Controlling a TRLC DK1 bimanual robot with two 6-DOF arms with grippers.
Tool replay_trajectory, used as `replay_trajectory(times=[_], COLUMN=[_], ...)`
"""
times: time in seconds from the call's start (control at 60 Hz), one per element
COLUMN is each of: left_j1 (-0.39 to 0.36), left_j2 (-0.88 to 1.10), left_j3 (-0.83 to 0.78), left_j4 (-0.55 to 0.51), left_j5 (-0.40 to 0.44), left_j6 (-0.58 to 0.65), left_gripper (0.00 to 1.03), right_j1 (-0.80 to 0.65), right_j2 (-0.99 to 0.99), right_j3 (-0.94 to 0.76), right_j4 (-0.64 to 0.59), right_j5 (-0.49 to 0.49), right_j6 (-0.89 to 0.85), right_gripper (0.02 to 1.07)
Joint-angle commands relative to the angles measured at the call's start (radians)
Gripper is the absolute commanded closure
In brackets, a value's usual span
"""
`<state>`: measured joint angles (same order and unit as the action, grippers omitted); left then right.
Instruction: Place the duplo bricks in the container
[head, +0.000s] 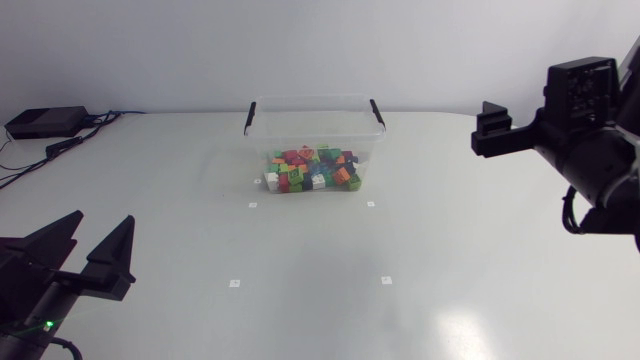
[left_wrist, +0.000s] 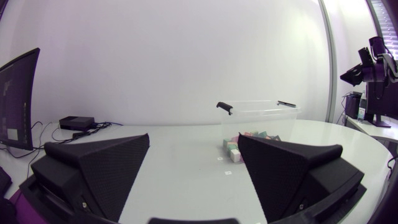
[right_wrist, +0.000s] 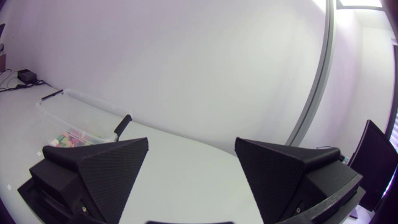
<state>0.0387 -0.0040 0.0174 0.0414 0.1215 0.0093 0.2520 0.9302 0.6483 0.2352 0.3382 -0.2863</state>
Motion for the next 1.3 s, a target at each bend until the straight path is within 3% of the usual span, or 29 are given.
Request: replay_trajectory(times=[0.0,0.367,1.283], left_j1=[0.01,0.023,-0.039], left_j2=[-0.01,-0.01,0.004], left_j3=[-0.02,-0.02,-0.017], left_j4=[-0.006,-0.006,-0.041], left_j5=[-0.005,-0.005,-0.121], left_j6=[0.02,0.032,-0.009], left_gripper=[0.04,0.04,0.04], right_j1=[-0.011,-0.054,-0.252], right_j2=[-0.076,-0.432,-0.93], right_j3=[-0.059,-0.246,-0.648], right_j4=[-0.011,-0.108,-0.235], right_j5=[0.007,0.005,-0.338], right_j6=[-0.033,-0.082,0.286], right_gripper=[0.06,0.06,0.07])
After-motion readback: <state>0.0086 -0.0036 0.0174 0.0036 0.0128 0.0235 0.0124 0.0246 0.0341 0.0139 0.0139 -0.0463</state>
